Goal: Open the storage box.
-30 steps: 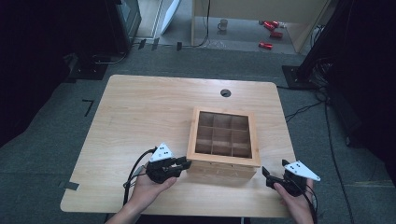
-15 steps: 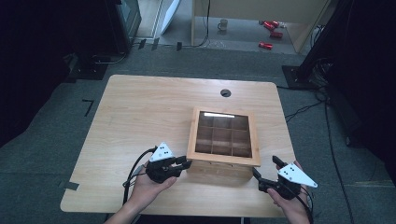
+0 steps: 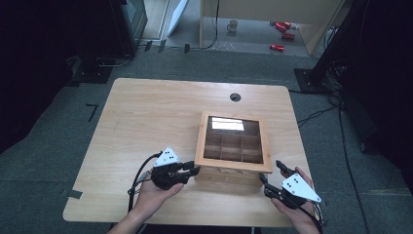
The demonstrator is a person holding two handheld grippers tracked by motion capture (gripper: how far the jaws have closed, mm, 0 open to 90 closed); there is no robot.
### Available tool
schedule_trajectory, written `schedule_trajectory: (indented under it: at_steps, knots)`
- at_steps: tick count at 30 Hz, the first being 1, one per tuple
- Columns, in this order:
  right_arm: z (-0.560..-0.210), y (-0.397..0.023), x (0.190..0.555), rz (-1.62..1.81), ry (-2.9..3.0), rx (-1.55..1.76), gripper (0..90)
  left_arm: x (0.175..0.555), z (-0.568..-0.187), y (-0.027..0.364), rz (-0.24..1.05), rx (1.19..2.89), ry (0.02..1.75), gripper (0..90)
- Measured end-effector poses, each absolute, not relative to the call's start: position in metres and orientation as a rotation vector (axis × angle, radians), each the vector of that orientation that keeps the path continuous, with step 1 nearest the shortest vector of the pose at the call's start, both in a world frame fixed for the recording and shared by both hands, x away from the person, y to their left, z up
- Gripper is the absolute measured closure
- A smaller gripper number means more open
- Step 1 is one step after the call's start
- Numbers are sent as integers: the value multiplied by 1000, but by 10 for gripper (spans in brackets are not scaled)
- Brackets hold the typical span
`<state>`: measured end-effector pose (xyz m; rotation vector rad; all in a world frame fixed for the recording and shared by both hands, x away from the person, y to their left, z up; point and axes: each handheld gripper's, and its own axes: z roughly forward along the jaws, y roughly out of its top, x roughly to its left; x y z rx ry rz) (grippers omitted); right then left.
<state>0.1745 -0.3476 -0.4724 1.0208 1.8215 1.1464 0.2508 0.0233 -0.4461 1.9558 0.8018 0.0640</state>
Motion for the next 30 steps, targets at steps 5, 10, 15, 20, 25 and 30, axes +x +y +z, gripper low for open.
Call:
schedule_trajectory:
  at_steps: [5, 10, 15, 20, 25, 30]
  knots:
    - [-473, -342, 176, 1131, 1834, 986, 342, 251, -443, 28, 82, 1926, 797, 672]
    - [-471, -340, 179, 1121, 1840, 958, 349, 250, -444, 41, 126, 1916, 792, 537]
    - [-466, -340, 179, 1131, 1828, 951, 356, 251, -456, 58, 189, 1928, 861, 354]
    - [-463, -341, 181, 1125, 1838, 935, 359, 255, -465, 84, 244, 1959, 979, 175]
    - [-458, -342, 183, 1138, 1851, 910, 383, 260, -481, 114, 265, 1988, 1079, 151]
    - [-447, -344, 186, 1155, 1840, 892, 394, 264, -495, 142, 270, 1994, 1182, 152]
